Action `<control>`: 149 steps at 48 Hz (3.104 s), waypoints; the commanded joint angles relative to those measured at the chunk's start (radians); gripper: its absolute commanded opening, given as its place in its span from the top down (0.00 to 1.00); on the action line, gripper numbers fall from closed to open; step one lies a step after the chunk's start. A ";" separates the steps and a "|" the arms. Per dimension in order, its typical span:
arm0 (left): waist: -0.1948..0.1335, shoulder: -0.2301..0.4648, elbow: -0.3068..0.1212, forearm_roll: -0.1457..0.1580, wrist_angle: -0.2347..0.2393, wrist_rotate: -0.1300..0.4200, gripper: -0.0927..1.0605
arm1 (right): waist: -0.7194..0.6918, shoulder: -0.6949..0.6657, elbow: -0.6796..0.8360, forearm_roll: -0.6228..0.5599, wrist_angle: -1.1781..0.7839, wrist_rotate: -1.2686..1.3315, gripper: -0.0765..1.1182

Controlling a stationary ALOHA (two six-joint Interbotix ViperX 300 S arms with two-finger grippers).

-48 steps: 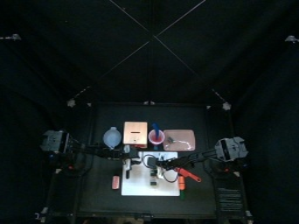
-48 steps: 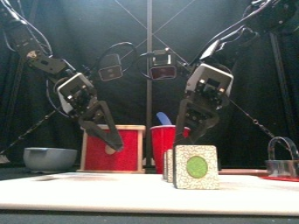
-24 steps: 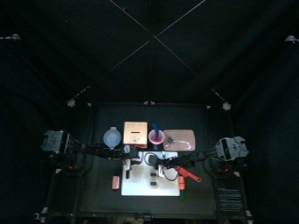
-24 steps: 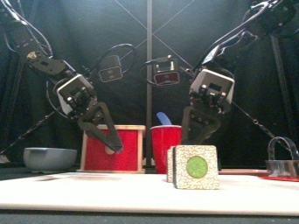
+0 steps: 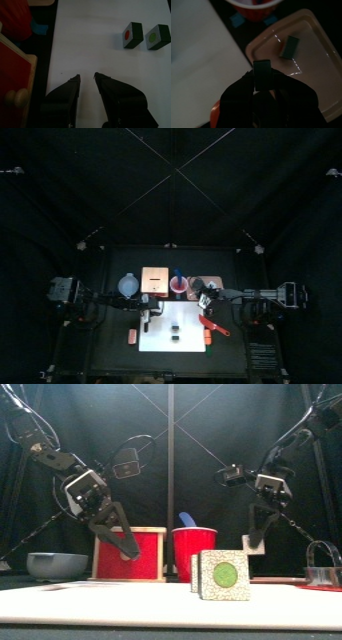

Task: Place sushi on board then cut the sushi with the knife then place the pieces on the plate
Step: Place the 4 sushi pieces on the plate

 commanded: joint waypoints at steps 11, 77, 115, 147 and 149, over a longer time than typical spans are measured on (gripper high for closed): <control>0.002 -0.005 -0.015 -0.002 -0.005 -0.002 0.30 | -0.141 -0.015 0.057 0.003 -0.067 0.002 0.43; 0.000 0.006 -0.017 -0.025 -0.005 -0.002 0.30 | 0.451 0.311 -0.295 -0.051 -0.170 -0.011 0.28; 0.002 0.015 -0.014 -0.025 -0.003 0.003 0.30 | 0.462 0.445 -0.374 -0.051 -0.164 -0.009 0.32; -0.002 0.015 -0.017 -0.025 -0.003 0.002 0.30 | 0.086 -0.017 -0.078 -0.040 0.089 0.003 0.48; -0.002 0.017 -0.015 -0.025 -0.003 0.000 0.30 | 0.041 -0.046 -0.054 -0.037 0.089 0.005 0.48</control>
